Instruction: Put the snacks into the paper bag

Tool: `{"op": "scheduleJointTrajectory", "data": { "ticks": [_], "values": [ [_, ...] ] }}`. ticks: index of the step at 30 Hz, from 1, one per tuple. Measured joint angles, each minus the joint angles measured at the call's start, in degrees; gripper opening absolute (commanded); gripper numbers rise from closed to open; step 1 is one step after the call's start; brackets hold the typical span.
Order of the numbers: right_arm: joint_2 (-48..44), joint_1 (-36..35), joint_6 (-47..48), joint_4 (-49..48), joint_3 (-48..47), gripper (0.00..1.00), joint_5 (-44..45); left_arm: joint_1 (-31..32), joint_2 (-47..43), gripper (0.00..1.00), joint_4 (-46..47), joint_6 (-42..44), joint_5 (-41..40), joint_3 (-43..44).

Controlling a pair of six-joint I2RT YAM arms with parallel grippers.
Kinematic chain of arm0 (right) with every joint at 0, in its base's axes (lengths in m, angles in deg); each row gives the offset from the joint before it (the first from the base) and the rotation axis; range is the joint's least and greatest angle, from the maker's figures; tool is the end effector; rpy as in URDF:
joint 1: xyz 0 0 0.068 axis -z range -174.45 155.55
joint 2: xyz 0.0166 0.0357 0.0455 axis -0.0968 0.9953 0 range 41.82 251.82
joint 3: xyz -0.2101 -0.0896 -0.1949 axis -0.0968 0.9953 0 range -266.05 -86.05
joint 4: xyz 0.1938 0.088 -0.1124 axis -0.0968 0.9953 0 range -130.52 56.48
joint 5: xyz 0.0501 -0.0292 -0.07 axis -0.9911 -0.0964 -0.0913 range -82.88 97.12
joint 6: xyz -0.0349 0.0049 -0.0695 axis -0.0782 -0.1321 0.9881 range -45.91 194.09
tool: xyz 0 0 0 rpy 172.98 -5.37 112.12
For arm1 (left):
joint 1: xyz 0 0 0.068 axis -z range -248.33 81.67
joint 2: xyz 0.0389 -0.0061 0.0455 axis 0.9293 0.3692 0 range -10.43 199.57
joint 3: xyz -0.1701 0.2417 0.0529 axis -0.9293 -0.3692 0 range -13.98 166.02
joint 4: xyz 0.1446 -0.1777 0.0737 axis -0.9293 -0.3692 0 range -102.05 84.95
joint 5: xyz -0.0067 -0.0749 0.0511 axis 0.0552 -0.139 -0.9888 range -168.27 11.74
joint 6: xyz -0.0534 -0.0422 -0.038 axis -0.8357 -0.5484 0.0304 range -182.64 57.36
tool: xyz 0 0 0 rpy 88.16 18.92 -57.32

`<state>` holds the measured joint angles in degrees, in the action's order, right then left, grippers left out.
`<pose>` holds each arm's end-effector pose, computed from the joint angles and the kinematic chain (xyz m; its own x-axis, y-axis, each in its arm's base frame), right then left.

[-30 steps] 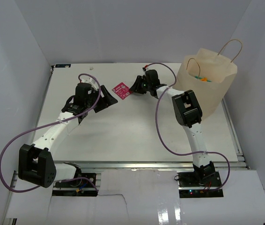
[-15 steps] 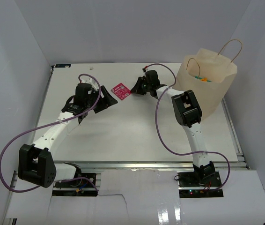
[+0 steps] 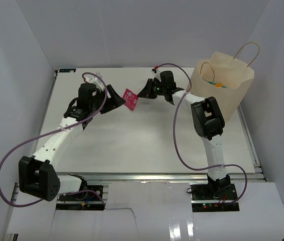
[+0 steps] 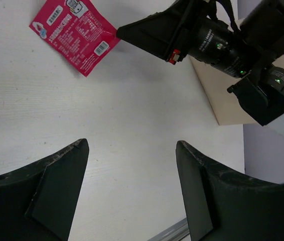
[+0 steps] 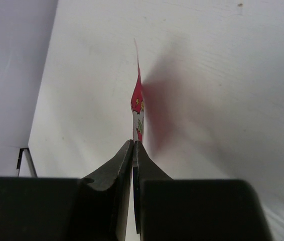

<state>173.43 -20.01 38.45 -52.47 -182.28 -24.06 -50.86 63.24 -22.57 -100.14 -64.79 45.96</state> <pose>0.4817 0.2687 0.1998 -0.7564 0.1908 -0.6256 -0.4392 0.5607 0.7020 0.2692 -0.1010 0.3274 -0.6861 -0.4046 -0.6047 0.0812 0.7833 -0.6163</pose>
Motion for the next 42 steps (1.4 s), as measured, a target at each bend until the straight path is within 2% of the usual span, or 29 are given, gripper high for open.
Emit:
{"op": "scheduleJointTrajectory", "data": {
  "ticks": [16, 26, 32, 35, 38, 42],
  "values": [
    [-16.26, -1.20, 1.81, 0.28, 12.02, 0.08, -6.62, -0.17, -3.04, 0.81, 2.84, 2.29, -0.59, -0.39],
    [-33.44, -2.01, 6.03, 3.32, 14.34, 0.08, -13.77, -0.50, -9.81, 0.82, 6.71, 5.31, -2.84, 6.60],
    [-42.88, -1.66, 7.48, 4.98, 14.49, 0.08, -15.41, -0.55, -11.04, 0.82, 9.29, 5.25, -3.23, 6.80],
    [-46.60, -0.76, 7.65, 5.57, 15.34, 0.08, -15.52, -0.55, -11.39, 0.82, 12.04, 2.75, -2.05, 3.13],
    [-49.88, 0.50, 8.04, 6.36, 17.27, 0.08, -15.52, -0.61, -11.65, 0.82, 16.31, -1.14, 1.18, -4.42],
    [-53.07, 2.36, 9.05, 8.13, 20.68, 0.08, -15.47, -0.85, -11.85, 0.83, 26.34, -4.13, 10.60, -17.88]
  ]
}}
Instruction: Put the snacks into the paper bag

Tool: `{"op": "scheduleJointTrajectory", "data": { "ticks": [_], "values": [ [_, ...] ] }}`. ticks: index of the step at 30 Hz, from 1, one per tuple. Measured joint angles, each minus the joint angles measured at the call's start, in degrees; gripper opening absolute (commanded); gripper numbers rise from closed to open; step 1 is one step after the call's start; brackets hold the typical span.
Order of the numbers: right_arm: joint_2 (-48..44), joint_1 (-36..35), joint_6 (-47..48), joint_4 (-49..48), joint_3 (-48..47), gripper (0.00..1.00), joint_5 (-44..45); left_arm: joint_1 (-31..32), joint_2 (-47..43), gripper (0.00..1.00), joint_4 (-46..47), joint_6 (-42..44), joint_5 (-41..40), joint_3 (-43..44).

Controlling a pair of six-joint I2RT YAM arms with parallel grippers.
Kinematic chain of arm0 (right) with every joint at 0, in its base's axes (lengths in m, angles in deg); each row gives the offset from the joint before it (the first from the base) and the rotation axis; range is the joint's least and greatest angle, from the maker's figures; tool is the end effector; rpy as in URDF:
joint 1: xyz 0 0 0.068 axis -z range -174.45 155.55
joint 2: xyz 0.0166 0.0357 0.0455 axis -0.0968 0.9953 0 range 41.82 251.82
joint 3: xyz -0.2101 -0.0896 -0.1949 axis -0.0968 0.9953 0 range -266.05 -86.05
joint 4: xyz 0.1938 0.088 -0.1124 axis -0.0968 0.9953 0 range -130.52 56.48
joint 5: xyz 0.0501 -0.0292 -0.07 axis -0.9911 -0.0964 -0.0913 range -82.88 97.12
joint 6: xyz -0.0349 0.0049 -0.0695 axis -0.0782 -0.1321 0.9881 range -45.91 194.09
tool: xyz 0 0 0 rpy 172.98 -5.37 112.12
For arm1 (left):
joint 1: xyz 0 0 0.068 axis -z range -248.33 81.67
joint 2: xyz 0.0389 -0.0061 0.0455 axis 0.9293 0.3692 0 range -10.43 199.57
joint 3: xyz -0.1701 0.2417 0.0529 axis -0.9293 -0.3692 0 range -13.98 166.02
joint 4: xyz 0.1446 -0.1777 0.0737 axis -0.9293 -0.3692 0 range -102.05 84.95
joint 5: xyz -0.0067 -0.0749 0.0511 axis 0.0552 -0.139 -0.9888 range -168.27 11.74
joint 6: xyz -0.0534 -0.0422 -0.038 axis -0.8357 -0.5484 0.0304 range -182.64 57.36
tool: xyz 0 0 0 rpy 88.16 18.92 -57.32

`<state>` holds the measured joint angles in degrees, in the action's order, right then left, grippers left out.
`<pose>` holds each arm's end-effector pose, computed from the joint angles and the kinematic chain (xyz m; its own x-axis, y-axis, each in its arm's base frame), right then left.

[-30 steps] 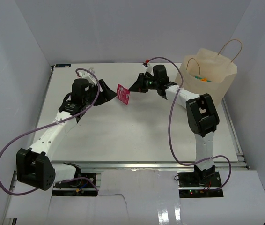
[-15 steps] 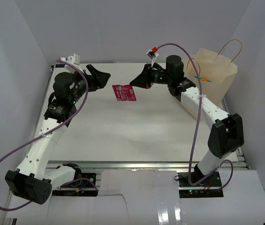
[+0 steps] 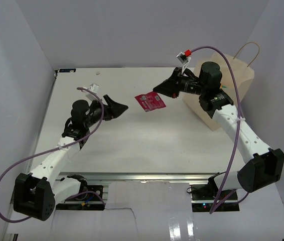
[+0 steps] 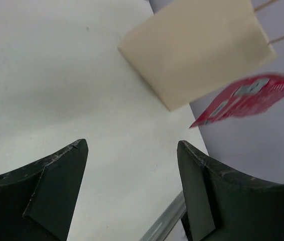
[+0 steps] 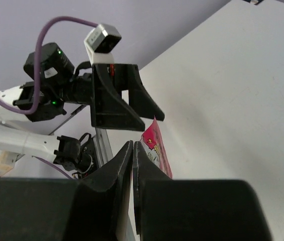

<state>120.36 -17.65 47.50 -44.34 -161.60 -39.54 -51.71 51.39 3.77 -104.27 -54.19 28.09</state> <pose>0.2632 0.1655 0.4499 -0.4085 0.1592 -0.8988 -0.8454 0.3053 0.4383 0.2263 -0.0959 0.3268 -0.5643 -0.4644 -0.6826 0.3615 0.6044 -0.7100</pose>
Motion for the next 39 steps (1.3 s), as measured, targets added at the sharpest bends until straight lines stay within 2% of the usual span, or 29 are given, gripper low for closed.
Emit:
{"op": "scheduleJointTrajectory", "data": {
  "ticks": [5, 6, 9, 15, 28, 34, 39],
  "values": [
    [-0.90, 1.99, 0.35, 2.16, 1.46, 0.08, -0.04, 0.02, -0.37, 0.84, 11.85, -0.98, 8.59, -11.78],
    [-0.94, 2.23, 0.35, 2.45, 1.46, 0.08, -0.04, 0.02, -0.20, 0.92, 14.40, -1.27, 10.21, -12.68],
    [-1.11, 2.56, 0.35, 2.89, 1.46, 0.08, -0.07, 0.02, 1.62, 0.98, 23.30, -3.30, 15.19, -12.96],
    [-1.33, 2.56, 0.24, 3.15, 1.46, 0.08, -0.90, 0.35, 8.61, 0.98, 39.52, -6.88, 23.52, -12.11],
    [-1.33, 2.58, 0.07, 3.80, 1.46, 0.08, -1.55, 2.60, 24.02, 0.90, 56.57, -14.49, 29.16, -2.71],
    [-1.33, 3.37, 0.09, 3.96, 1.27, 0.08, -1.68, 2.91, 25.14, 0.89, 60.11, -17.22, 29.33, -2.40],
    [-1.33, 5.90, 0.63, 5.31, -1.97, 0.08, -1.95, 2.93, 23.78, 0.89, 59.19, -16.76, 28.96, -2.40]
  ]
}}
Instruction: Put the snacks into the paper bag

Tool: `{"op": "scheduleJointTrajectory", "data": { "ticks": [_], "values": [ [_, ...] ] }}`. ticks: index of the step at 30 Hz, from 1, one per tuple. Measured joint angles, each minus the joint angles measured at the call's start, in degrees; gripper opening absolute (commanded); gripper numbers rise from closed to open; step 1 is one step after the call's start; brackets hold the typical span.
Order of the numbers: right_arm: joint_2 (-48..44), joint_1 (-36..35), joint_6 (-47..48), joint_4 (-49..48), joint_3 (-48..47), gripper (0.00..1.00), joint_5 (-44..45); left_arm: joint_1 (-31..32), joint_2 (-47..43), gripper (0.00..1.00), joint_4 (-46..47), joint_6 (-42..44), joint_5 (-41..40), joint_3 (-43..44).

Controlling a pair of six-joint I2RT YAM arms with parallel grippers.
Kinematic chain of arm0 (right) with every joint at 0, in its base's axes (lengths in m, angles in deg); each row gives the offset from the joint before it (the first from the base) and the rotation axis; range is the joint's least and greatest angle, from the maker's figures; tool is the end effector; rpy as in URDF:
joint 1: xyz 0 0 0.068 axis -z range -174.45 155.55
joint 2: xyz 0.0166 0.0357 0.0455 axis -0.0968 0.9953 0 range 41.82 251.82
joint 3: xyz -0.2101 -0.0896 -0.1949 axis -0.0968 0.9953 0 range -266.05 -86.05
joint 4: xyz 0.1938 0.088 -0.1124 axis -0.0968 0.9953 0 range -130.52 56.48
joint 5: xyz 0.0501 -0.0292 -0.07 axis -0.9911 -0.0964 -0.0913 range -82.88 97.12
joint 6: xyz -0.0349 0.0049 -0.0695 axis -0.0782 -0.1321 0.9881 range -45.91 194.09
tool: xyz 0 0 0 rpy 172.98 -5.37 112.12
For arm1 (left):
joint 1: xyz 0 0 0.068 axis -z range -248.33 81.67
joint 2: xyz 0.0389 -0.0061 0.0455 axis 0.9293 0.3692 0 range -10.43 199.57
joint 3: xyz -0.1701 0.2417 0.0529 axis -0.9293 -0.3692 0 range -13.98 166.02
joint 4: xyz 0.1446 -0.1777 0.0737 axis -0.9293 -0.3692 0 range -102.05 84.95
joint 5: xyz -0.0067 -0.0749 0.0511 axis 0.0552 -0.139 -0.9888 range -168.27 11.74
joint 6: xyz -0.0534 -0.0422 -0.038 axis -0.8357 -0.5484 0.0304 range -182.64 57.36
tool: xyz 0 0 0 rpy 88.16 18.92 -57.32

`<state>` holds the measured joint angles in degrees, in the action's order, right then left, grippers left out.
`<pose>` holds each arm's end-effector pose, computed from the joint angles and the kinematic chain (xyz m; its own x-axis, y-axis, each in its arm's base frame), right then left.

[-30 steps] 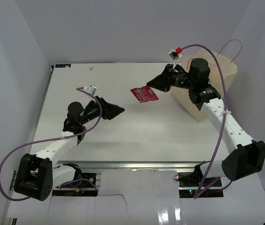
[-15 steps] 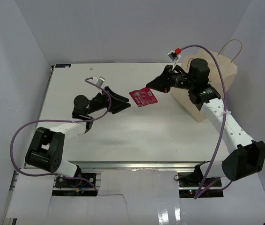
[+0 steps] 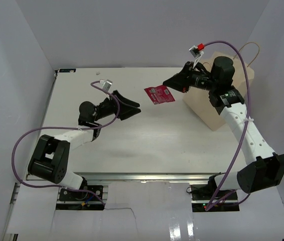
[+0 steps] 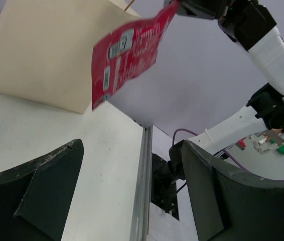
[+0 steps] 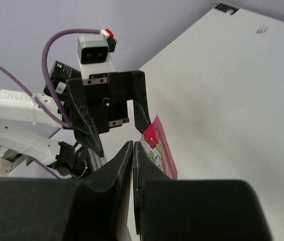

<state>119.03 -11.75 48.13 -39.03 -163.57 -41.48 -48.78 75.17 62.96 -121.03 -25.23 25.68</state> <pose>0.2674 0.1356 0.4572 -0.4174 0.1732 -0.8921 -0.8119 0.3698 0.4517 0.2662 -0.1510 0.3295 -0.5800 -0.3374 -0.7415 0.7728 0.0601 -0.6318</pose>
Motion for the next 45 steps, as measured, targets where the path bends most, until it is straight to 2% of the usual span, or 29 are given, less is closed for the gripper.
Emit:
{"op": "scheduleJointTrajectory", "data": {
  "ticks": [5, 7, 14, 20, 24, 25, 29, 32, 33, 34, 36, 39, 45],
  "values": [
    [0.00, 3.61, 0.98, 1.49, -6.21, 0.08, -0.90, 0.07, -4.76, 0.79, -8.48, 4.57, -1.68, 0.00],
    [0.00, 5.81, 1.09, 1.57, -8.37, 0.08, -1.36, 0.07, -6.88, 0.79, -13.25, 7.13, -2.69, -0.20],
    [0.83, 14.53, 1.07, 1.95, -16.00, 0.08, -2.60, 0.07, -13.44, 0.89, -26.71, 14.49, -8.02, -4.42],
    [1.84, 20.00, 1.05, 1.68, -20.52, 0.08, -2.62, 0.07, -16.09, 0.90, -31.21, 17.75, -10.19, -5.44],
    [1.84, 19.52, 2.86, 3.32, -19.71, 0.08, -2.75, 0.07, -15.30, 0.90, -32.13, 18.99, -10.23, -5.27],
    [1.84, 18.99, 4.66, 4.85, -19.54, 0.08, -2.64, 0.07, -14.73, 0.96, -32.46, 19.08, -10.19, -5.05],
    [1.57, 12.55, 19.43, 15.21, -18.10, 0.08, -2.23, 0.13, -10.93, 0.98, -33.59, 18.93, -9.66, -3.28],
    [1.18, 3.41, 35.50, 26.32, -14.93, 0.34, 0.13, 0.17, -8.63, 0.98, -35.58, 17.97, -10.05, -2.62],
    [0.92, 0.26, 40.54, 29.40, -12.85, 0.55, 1.20, 0.20, -8.24, 0.98, -36.37, 17.27, -10.47, -2.58],
    [0.68, -2.21, 45.07, 32.39, -10.58, 0.60, 2.45, 0.20, -7.87, 0.98, -37.42, 16.15, -10.97, -2.51],
    [0.59, -4.98, 52.39, 37.24, -6.14, 0.66, 5.11, 0.31, -7.43, 0.98, -38.66, 13.42, -12.26, -2.47],
    [2.51, -5.57, 58.18, 42.58, -1.66, 0.65, 9.16, 0.96, -6.88, 0.98, -39.89, 8.20, -14.40, -2.49],
    [9.55, -6.84, 53.86, 41.70, 3.74, 0.68, 20.04, 3.43, -6.16, 0.98, -41.07, -1.18, -19.08, -2.49]
  ]
}}
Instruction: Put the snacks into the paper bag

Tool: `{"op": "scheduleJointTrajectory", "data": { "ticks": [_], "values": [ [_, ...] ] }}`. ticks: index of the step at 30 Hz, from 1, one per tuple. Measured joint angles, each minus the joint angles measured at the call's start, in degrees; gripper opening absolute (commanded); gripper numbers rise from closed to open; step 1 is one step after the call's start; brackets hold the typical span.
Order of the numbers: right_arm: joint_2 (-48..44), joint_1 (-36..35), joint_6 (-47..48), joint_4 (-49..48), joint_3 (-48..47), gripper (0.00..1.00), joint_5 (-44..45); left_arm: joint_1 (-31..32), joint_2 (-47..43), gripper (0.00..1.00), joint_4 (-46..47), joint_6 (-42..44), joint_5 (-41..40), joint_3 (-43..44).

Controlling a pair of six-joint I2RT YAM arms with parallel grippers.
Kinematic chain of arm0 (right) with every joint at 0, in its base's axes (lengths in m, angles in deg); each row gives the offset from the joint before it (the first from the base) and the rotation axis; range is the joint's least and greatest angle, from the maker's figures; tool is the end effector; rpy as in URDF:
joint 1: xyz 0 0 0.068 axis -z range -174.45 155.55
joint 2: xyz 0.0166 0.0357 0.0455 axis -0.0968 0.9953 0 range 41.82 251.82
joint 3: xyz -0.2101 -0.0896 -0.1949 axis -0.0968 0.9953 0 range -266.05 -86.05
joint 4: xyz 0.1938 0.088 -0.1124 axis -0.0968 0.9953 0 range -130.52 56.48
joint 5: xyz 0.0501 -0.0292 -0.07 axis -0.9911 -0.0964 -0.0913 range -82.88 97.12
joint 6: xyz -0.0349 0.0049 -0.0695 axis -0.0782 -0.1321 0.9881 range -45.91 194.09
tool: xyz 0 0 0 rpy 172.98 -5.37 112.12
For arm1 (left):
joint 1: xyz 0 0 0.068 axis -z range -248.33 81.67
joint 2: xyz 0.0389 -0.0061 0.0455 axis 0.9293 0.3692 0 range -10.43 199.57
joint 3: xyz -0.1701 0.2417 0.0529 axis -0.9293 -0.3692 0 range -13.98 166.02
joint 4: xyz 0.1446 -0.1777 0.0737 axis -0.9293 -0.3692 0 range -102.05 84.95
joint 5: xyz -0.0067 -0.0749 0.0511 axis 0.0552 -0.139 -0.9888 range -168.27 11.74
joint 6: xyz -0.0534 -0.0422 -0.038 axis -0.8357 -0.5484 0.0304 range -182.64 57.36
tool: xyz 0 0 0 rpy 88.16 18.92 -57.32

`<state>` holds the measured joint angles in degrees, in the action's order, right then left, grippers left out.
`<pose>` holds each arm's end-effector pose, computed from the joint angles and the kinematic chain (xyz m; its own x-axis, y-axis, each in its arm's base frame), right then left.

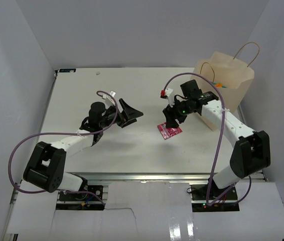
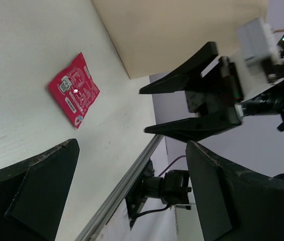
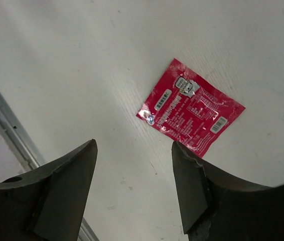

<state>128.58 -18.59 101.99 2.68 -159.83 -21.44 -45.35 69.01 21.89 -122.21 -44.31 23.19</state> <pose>0.2677 0.1549 0.3036 -0.3884 -0.6245 -0.6777 -0.8868 0.4531 0.0907 0.2583 -0.1500 0.2613 -0.8301 -0.4247 -0.3612 0.2054 0.3693 -0.9063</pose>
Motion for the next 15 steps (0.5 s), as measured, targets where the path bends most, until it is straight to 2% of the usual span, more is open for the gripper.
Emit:
{"op": "scheduleJointTrajectory", "data": {
  "ticks": [8, 11, 15],
  "values": [
    [8.28, -2.21, -14.25, -5.66, 1.81, 0.74, 20.61, 4.42, 3.54, 0.93, 0.44, -9.70, -6.49, 0.09],
    [11.06, -1.55, -18.40, -7.52, 3.21, 0.82, 24.22, 6.58, 7.19, 0.92, 0.07, -11.80, -7.63, 0.37],
    [14.25, -0.76, -21.44, -8.83, 4.26, 0.86, 26.08, 7.72, 9.64, 0.92, -0.46, -12.96, -8.22, 0.50]
  ]
}}
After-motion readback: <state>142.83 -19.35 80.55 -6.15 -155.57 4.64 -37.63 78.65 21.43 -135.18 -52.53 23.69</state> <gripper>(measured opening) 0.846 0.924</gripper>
